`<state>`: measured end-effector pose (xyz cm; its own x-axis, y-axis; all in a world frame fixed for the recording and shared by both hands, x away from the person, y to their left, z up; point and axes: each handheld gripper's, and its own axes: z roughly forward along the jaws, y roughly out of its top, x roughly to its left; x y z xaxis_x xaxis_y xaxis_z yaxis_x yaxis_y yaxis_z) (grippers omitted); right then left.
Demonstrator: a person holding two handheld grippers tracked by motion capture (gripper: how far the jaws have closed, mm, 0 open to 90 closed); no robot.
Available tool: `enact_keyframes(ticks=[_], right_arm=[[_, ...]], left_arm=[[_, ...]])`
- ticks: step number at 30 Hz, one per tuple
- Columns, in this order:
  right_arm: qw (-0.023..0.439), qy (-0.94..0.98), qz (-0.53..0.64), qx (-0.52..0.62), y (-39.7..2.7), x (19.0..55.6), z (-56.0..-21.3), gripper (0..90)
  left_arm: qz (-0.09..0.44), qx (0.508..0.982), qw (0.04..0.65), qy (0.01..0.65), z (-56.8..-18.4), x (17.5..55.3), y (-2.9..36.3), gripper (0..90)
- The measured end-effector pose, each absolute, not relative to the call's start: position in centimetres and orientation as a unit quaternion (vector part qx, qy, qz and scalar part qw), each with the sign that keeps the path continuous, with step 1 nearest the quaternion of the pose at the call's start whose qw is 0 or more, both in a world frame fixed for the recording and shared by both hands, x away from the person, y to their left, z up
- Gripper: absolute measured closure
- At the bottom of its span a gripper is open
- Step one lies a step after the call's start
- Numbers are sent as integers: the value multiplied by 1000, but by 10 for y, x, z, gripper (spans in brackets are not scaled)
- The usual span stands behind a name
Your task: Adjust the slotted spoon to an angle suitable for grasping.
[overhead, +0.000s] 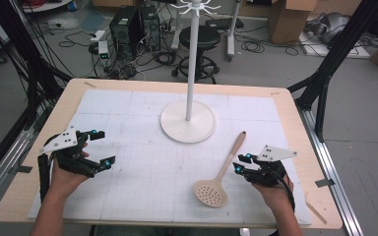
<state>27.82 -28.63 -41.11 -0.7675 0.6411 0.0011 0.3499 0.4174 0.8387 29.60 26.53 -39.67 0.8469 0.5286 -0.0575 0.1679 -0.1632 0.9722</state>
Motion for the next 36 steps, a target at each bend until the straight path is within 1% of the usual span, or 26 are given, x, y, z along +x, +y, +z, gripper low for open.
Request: enact_keyframes(ticks=[1, 3, 4, 5, 6, 9, 16, 18, 20, 21, 25, 36], right_arm=[[162, 831, 439, 301, -285, 278, -413, 669], [158, 839, 426, 298, -282, 280, -416, 743], [158, 839, 426, 298, -282, 280, -416, 743], [150, 848, 415, 292, -279, 281, -419, 821], [148, 854, 407, 288, -276, 281, -420, 848], [138, 871, 389, 265, -267, 281, -424, 895], [124, 901, 346, 230, -251, 281, -433, 897], [113, 905, 343, 225, -246, 283, -435, 898], [117, 905, 343, 224, -245, 283, -435, 898], [108, 904, 349, 224, -243, 283, -435, 898], [105, 906, 349, 215, -237, 280, -435, 899], [92, 911, 352, 193, -204, 279, -436, 898]], left_arm=[[148, 748, 603, 232, -397, 296, 265, 16], [149, 748, 603, 232, -397, 296, 265, 16], [149, 748, 603, 232, -397, 296, 265, 17], [149, 750, 602, 232, -397, 296, 265, 16], [149, 750, 602, 232, -397, 295, 265, 16], [148, 747, 605, 232, -397, 296, 265, 17], [149, 748, 604, 232, -397, 296, 265, 17], [149, 748, 604, 232, -397, 295, 265, 17], [151, 748, 604, 231, -396, 295, 266, 16], [150, 746, 606, 233, -396, 295, 266, 17], [149, 748, 604, 232, -397, 296, 265, 17], [150, 746, 605, 233, -397, 296, 266, 17]])
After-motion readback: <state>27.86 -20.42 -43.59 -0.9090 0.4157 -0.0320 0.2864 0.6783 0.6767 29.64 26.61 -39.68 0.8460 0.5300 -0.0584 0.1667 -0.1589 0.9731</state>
